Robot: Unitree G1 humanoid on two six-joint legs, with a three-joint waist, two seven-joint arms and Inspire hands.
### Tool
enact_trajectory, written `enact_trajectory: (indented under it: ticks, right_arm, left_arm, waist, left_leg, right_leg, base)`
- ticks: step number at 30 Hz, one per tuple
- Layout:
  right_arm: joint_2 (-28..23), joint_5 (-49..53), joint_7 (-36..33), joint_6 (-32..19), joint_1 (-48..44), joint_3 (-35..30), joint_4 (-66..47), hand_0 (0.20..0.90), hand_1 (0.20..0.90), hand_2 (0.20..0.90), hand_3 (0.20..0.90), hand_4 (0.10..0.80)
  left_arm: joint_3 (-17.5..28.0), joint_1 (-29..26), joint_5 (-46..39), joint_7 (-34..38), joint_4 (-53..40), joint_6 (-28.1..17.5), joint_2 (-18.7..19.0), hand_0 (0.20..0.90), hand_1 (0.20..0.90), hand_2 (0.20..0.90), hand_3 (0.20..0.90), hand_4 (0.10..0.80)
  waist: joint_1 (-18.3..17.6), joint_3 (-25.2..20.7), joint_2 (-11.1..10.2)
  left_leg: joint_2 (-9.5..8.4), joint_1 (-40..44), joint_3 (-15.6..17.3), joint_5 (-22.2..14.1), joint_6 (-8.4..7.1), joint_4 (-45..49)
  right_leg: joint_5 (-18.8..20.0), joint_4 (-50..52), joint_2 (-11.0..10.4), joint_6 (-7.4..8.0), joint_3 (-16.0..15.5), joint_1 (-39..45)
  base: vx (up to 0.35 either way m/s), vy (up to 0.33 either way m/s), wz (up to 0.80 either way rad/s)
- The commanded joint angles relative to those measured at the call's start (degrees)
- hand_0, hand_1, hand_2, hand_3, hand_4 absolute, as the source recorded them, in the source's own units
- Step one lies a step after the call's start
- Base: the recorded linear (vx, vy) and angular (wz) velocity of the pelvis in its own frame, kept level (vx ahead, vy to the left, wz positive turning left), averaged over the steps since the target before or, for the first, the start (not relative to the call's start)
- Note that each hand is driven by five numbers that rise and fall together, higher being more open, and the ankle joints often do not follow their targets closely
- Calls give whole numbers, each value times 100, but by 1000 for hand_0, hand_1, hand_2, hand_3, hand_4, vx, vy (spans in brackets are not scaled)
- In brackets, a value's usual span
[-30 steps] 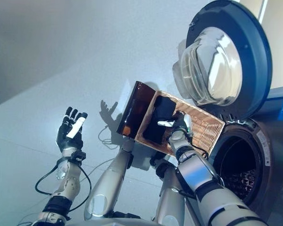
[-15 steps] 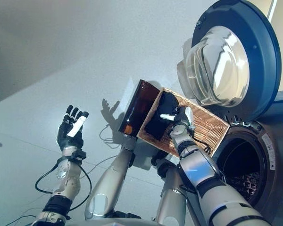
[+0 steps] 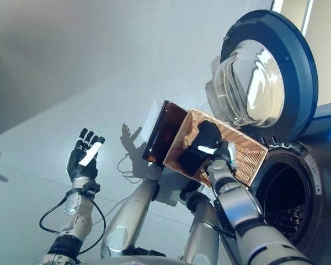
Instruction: Pick up the clothes and place them into the washing machine
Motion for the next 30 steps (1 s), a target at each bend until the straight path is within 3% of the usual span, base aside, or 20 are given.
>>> enact_trajectory:
  ticks: [1, 7, 13, 15, 17, 19, 20, 21, 24, 30]
  right_arm:
    - [-498, 779, 96, -606, 527, -274, -222, 200, 200, 200, 200, 300]
    - [-386, 1377, 237, -1066, 1251, -599, -1182, 200, 200, 200, 200, 300]
    - [-34, 2944, 603, -1717, 1837, -1329, -2170, 200, 200, 200, 200, 300]
    - [222, 4050, 938, -2108, 1914, -1879, -2347, 200, 200, 200, 200, 300]
    - [349, 4478, 1027, -2307, 1925, -2144, -2447, 200, 200, 200, 200, 300]
    - [386, 4598, 1045, -2374, 1925, -2226, -2506, 200, 200, 200, 200, 300]
    - [447, 4860, 1073, -2536, 1886, -2381, -2580, 200, 200, 200, 200, 300]
    - [445, 4857, 1067, -2539, 1888, -2381, -2583, 200, 200, 200, 200, 300]
    - [507, 4833, 823, -2804, 1831, -2578, -2708, 200, 200, 200, 200, 300]
    - [544, 4818, 348, -3241, 1793, -3007, -2780, 200, 200, 200, 200, 300]
  left_arm:
    - [-45, 375, -39, -226, -396, -405, 174, 900, 900, 900, 900, 800]
    - [4, 474, -223, -328, -98, -453, 107, 900, 900, 900, 900, 800]
    - [-161, 607, -535, -517, 97, -494, -49, 900, 900, 900, 900, 800]
    - [-356, 618, -694, -591, 213, -496, -161, 900, 900, 900, 900, 800]
    - [-457, 671, -762, -624, 225, -496, -207, 900, 900, 900, 900, 800]
    - [-523, 699, -812, -651, 230, -495, -241, 900, 900, 900, 900, 800]
    - [-631, 733, -862, -678, 271, -494, -263, 900, 900, 900, 900, 800]
    - [-634, 728, -863, -680, 277, -494, -268, 900, 900, 900, 900, 800]
    - [-844, 776, -912, -680, 292, -518, -292, 900, 900, 900, 900, 800]
    - [-1130, 834, -1016, -694, 441, -532, -328, 900, 900, 900, 900, 800]
  waist:
    - [-226, -552, 221]
    - [-576, -639, 263]
    - [-854, -688, 516]
    - [-919, -739, 760]
    - [-947, -747, 952]
    - [-951, -811, 1013]
    - [-980, -796, 1177]
    - [-973, -836, 1161]
    - [-1022, -823, 1415]
    - [-1138, -906, 1672]
  left_leg:
    - [-123, 19, 392, -716, -131, 269]
    - [-71, 254, 553, -722, -127, 203]
    - [-71, 496, 712, -726, -129, 151]
    - [-99, 573, 762, -728, -112, 108]
    - [-98, 548, 839, -569, -69, 79]
    - [-127, 618, 792, -717, -92, 61]
    - [-123, 590, 881, -581, -57, 47]
    - [-144, 648, 823, -723, -84, 43]
    - [-132, 605, 917, -556, -53, 7]
    - [-139, 684, 962, -564, -55, -56]
  right_leg:
    - [462, -1075, 88, 198, 531, 428]
    - [495, -1173, 159, 199, 703, 573]
    - [528, -1301, 182, 231, 875, 735]
    - [503, -1308, 171, 243, 945, 759]
    - [646, -1330, 162, 208, 928, 710]
    - [509, -1330, 165, 248, 1014, 761]
    - [630, -1321, 163, 212, 1009, 695]
    - [499, -1314, 166, 249, 1072, 744]
    - [626, -1299, 166, 216, 1073, 669]
    - [578, -1249, 190, 218, 1194, 670]
  base:
    - [-13, 34, -14]
    - [-14, 19, -20]
    - [-9, 37, -26]
    - [-40, 72, -18]
    - [-93, 78, -15]
    - [56, 39, -16]
    - [103, 21, -9]
    - [1, 40, -11]
    - [-40, 32, -13]
    - [-8, 12, -3]
